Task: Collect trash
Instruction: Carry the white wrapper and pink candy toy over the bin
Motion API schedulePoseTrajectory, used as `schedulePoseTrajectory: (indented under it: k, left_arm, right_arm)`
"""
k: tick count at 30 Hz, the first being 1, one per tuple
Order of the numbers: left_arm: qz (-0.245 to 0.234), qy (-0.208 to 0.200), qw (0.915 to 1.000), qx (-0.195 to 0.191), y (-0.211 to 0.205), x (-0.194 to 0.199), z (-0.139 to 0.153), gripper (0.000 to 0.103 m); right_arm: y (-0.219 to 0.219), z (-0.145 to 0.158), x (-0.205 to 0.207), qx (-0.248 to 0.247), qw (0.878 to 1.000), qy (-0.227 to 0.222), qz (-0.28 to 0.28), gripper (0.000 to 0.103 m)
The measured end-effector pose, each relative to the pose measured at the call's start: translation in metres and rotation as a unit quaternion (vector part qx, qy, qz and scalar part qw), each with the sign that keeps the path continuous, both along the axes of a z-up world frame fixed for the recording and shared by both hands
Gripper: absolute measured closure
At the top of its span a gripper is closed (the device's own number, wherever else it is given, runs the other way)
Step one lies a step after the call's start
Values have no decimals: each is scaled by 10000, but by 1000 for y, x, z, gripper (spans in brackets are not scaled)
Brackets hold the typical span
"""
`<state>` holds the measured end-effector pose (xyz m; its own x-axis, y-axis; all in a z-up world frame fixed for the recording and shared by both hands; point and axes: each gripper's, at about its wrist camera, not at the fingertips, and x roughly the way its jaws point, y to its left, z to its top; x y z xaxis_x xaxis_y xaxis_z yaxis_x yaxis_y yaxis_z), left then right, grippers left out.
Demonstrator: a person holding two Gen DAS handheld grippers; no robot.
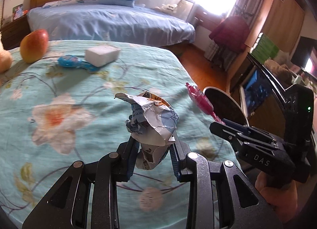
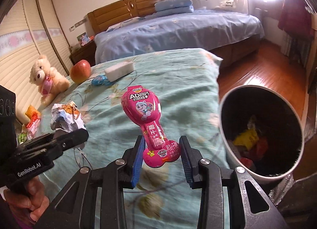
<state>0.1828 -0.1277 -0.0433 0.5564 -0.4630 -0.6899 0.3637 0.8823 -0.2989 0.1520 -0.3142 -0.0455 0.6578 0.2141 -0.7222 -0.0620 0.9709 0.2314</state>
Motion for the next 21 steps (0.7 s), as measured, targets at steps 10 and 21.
schedulePoseTrajectory:
  k: [10,21]
  left_arm:
    - [-353,33,9993,105,-40,-5,0,75]
    - [-681,-16,9975,213,-79,-3,6,75]
  right_arm:
    - [-30,2,-17,12,9993,-69,-370,67]
    - [-63,6,-26,-51,9972,-158,-722,67]
